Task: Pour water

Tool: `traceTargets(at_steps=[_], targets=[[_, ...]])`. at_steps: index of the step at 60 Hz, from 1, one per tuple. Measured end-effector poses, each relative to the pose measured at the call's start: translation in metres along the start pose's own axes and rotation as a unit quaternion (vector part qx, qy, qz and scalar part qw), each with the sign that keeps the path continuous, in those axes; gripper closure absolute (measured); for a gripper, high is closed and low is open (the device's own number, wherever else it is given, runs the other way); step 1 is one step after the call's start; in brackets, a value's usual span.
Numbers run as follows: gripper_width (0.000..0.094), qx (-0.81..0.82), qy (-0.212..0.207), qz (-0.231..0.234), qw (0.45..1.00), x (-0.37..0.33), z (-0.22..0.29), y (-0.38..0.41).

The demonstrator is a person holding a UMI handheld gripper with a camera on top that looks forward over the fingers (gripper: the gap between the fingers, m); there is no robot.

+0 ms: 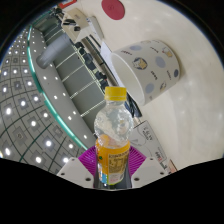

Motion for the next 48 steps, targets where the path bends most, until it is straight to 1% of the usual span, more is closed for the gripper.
traceTargets(at_steps=[7,12,16,20,25,33,42,48], targets=[[0.0565,-0.052,0.011,-0.014,0.998,-0.007,-0.009,0.005],[0.0565,-0.138,0.024,-0.029,0.990,-0.005,-0.014,0.011],[0.0563,-0.227,0.030,-0.032,0.973,-0.011,-0.017,0.026],[0.0563,-0.337,0.027,-0.034,0.941,-0.012,-0.013,0.043],[0.0562,-0.471,0.016,-0.022,0.881,-0.019,-0.004,0.079],[0.0564,-0.640,-0.009,-0.009,0.768,-0.032,0.027,0.134],[0.0564,-0.780,-0.056,-0.040,0.622,-0.033,0.103,0.165],[0.0565,-0.843,-0.063,-0.084,0.528,-0.030,0.163,0.154]])
Point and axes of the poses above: the point between the fingertips, and its own axes, seen from behind it with the camera up: y to the left, z up, x forward, the way the camera looks, the point moved 6 cm from there along -x, backward, against the way the camera looks, and after that the axes turned 7 degrees about -y, right-handed, at the moved point
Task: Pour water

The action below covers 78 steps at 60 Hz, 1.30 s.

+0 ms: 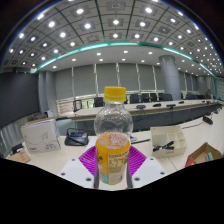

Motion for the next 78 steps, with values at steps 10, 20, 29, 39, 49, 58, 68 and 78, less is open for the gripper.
traceTargets(at_steps=[10,20,29,39,49,58,68,78], targets=[[0.0562,-0.073,0.041,-0.025,0.996,0.013,-0.059,-0.046],[0.0561,-0.070,0.080,-0.030,0.994,0.010,-0.107,-0.067],[0.0556,-0.057,0.079,-0.028,0.995,0.006,-0.125,-0.069],[0.0405,-0.064,0.084,-0.031,0.994,0.003,-0.127,-0.070],[0.0097,-0.058,0.130,-0.044,0.989,-0.016,-0.124,-0.070],[0.0076,-0.070,0.139,-0.056,0.986,-0.056,-0.092,-0.054],[0.0078,-0.081,0.155,-0.064,0.982,-0.129,-0.047,-0.015],[0.0077,-0.072,0.173,-0.067,0.980,-0.204,-0.015,0.026]])
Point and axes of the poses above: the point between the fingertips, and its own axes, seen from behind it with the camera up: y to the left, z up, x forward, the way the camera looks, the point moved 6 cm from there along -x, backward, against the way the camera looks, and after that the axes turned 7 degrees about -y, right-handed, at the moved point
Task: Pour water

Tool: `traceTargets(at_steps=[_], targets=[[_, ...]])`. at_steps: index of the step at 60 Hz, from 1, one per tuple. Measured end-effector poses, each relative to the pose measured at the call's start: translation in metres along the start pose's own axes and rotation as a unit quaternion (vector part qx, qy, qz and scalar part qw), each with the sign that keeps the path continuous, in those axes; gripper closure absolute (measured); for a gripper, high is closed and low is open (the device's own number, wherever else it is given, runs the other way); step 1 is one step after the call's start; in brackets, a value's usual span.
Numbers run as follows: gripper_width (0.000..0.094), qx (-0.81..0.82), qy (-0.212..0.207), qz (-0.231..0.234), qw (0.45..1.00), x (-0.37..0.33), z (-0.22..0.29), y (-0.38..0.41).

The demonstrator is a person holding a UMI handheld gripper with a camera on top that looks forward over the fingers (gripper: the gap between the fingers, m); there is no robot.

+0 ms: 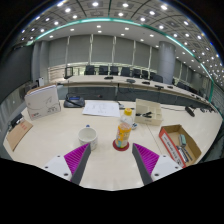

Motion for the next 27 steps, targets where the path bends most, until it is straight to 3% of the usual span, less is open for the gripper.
traceTargets(at_steps=[10,27], targets=[[0.0078,0.007,0.002,-0.004,1.000,-0.057,0.004,0.017],[0.0079,0.015,0.002,-0.015,1.000,-0.089,0.004,0.021]])
Point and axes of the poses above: the point between the fingertips, and its own axes, seen from behind it with the camera up: y to the left, z up, x forward, the way the camera looks, the point moved 6 cm from there along -x, backward, against the way the camera looks, and after that the axes turned 7 degrees about -y, right-handed, at the moved point
